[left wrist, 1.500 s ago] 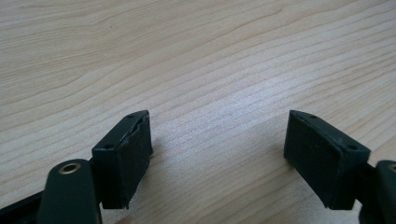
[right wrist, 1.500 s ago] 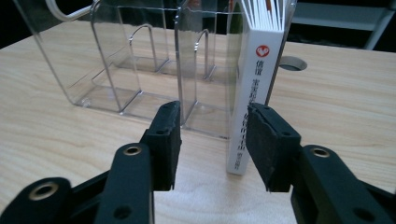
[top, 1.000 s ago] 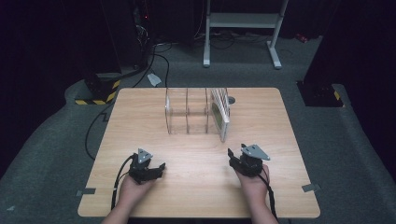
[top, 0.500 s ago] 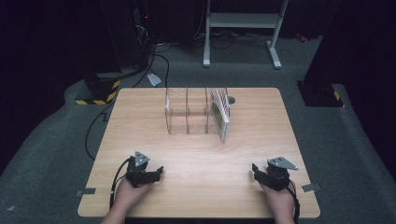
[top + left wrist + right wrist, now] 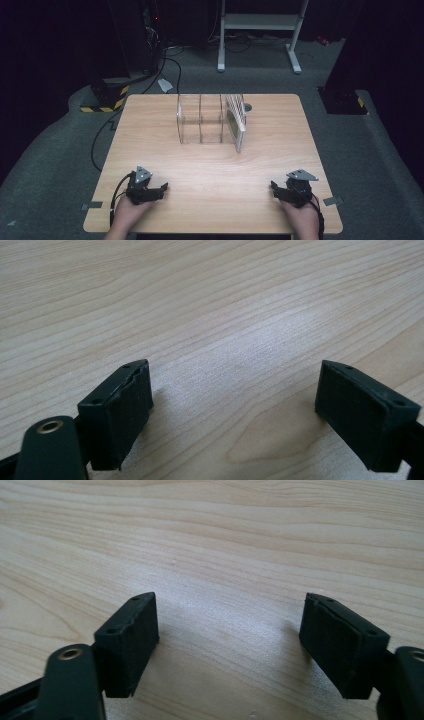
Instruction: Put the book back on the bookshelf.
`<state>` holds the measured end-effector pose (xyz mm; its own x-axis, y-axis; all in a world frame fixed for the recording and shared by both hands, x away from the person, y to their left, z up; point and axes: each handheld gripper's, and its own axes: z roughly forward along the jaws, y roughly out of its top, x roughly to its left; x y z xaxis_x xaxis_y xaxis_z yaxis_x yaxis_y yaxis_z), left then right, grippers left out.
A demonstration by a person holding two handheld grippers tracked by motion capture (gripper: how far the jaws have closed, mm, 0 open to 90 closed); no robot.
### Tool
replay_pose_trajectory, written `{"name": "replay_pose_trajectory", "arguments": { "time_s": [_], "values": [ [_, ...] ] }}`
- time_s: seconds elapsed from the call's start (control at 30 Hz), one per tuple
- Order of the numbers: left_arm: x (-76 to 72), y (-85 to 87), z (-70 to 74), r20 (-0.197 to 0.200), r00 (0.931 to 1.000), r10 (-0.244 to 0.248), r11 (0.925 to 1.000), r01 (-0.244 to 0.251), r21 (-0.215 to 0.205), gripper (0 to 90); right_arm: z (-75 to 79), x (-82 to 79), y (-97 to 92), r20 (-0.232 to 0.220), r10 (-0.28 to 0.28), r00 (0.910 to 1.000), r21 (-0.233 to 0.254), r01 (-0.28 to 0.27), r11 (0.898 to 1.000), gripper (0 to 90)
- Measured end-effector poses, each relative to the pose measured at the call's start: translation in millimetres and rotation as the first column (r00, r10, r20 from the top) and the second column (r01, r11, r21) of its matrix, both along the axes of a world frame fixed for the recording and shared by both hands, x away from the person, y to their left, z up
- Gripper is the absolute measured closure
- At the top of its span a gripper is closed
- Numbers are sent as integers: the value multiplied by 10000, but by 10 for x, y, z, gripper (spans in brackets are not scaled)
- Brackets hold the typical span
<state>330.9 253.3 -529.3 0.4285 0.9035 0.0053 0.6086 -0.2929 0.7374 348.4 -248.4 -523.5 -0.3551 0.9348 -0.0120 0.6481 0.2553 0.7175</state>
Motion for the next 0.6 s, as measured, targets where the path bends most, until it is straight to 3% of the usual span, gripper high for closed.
{"name": "replay_pose_trajectory", "arguments": {
  "time_s": [0.2, 0.6],
  "values": [
    [13, -10, 0, -32, 9999, 107, 9999, -107, 19, 139, -1, -2, 38, 23, -546, 9985, -25, 546, 9985, 222],
    [11, 8, 1, -46, 10000, 20, 10000, -20, -21, 146, -1, 2, 42, 38, -586, 9983, -30, 586, 9983, 228]
  ]
}}
